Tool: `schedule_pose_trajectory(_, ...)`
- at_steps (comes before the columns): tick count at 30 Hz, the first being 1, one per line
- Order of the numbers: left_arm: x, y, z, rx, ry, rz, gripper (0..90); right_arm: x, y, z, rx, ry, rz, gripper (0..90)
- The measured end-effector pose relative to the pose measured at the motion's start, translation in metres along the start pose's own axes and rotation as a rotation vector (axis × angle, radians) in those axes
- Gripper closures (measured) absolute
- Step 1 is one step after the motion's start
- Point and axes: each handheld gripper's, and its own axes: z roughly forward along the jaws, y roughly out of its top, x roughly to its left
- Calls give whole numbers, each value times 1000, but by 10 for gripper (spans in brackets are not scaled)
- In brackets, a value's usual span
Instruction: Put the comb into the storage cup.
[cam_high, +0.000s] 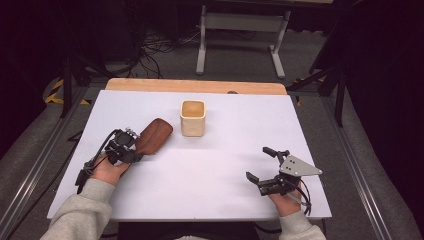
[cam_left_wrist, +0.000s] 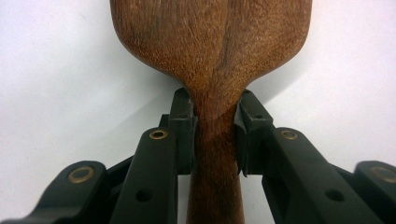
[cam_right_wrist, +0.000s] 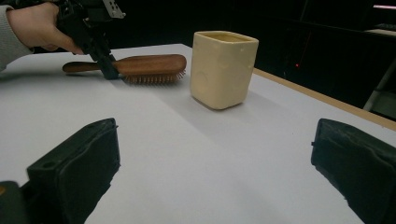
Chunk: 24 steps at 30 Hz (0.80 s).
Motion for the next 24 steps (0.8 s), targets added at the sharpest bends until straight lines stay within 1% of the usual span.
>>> schedule_pose_trajectory(4,-1,-6,-1,-23,-2,5,733,-1,1,0,-3,2,1,21)
schedule_pose_trajectory(5,-2,-7,-2,-33,3,11,732,-1,1,0,-6,4,4,21)
schedule_pose_trajectory(6,-2,-7,-2,-33,3,11,732,-1,1,0,-6,4,8,22)
schedule_pose_trajectory(9,-5,-13,-9,-75,6,21,732,-1,2,1,-8,6,6,23)
schedule_pose_trajectory(10,-7,-15,-13,-99,2,22,732,-1,2,1,-6,6,4,23)
schedule_pose_trajectory(12,-9,-17,-19,-131,3,28,732,-1,4,2,-5,8,9,23)
schedule_pose_trajectory(13,-12,-19,-23,-155,6,31,731,-1,4,2,-3,10,6,24)
schedule_pose_trajectory(16,-16,-23,-30,-200,-6,34,731,-1,8,2,-4,13,9,25)
schedule_pose_trajectory(17,-18,-24,-34,-220,-16,34,731,-1,9,3,-5,16,8,25)
schedule_pose_trajectory(18,-20,-25,-36,-239,-10,40,731,-1,11,3,-3,18,6,25)
schedule_pose_trajectory(19,-23,-27,-39,-269,-9,42,731,0,12,4,-2,21,4,25)
schedule_pose_trajectory(24,-34,-30,-49,-352,-25,59,731,3,19,9,14,40,-2,27)
